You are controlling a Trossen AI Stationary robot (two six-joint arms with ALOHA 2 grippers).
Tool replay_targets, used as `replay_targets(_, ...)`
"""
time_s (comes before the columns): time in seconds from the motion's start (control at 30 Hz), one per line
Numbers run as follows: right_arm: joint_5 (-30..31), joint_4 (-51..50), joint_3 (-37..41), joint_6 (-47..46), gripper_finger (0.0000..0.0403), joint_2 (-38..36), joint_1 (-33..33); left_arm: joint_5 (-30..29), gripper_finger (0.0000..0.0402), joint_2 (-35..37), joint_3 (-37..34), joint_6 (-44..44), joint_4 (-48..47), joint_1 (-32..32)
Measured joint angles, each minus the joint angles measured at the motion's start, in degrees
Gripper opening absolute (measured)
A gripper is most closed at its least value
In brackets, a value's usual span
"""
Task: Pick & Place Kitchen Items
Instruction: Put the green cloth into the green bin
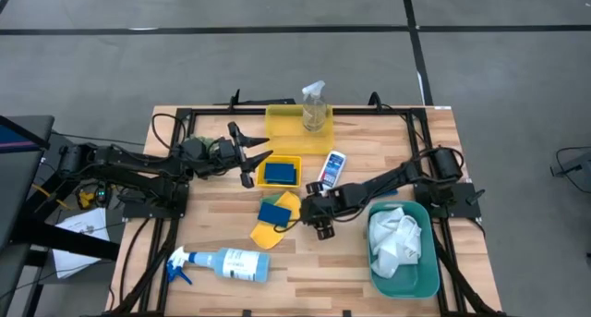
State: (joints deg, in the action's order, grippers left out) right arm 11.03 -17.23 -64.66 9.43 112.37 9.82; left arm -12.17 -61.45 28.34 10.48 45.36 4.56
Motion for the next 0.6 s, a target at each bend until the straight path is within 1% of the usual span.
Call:
replay_targets(0.17,-2.07,0.29,0.14,-0.45,0.0185,-0.74,-0.69,0.0,0.0159,0.0,0.0,0.0,-0.09,0.0)
replay_targets(0.33,-2.11,-0.16,0.26,-0.88,0.0177,-1.39,-0.42,-0.02,0.0159,0.0,0.0,0.0,-0.15,0.0)
replay_targets(0.47,-2.06,-0.32,0.28,-0.88,0.0152,-1.39,-0.47,0.0,0.0159,0.0,0.0,0.0,-0.15,0.0)
replay_targets(0.6,-2.22,-0.79,0.3,-0.88,0.0113,-1.44,-0.77,0.0,0.0159,0.0,0.0,0.0,-0.15,0.0)
